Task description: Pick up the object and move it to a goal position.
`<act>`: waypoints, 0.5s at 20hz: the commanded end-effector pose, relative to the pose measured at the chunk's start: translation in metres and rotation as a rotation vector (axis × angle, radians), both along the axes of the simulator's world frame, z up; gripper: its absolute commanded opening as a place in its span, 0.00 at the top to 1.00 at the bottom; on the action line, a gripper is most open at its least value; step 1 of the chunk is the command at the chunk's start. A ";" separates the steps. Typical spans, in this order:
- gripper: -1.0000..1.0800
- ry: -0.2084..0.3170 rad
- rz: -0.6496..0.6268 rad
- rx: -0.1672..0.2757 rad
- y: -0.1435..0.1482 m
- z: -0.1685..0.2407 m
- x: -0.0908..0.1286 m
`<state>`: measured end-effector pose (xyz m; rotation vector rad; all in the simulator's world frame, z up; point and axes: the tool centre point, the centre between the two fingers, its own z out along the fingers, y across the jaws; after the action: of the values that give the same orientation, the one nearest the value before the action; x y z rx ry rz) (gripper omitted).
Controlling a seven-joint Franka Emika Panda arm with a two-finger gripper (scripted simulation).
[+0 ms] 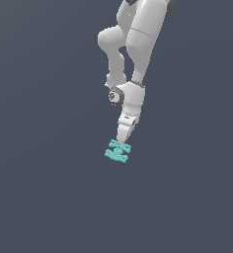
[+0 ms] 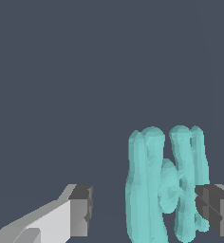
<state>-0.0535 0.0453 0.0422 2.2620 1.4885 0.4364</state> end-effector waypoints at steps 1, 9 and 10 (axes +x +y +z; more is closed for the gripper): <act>0.19 0.000 0.000 0.000 -0.001 -0.006 0.003; 0.19 -0.001 0.003 -0.003 -0.004 -0.021 0.011; 0.19 -0.001 0.003 -0.003 -0.004 -0.021 0.011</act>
<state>-0.0391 0.0476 0.0349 2.2536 1.4920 0.4717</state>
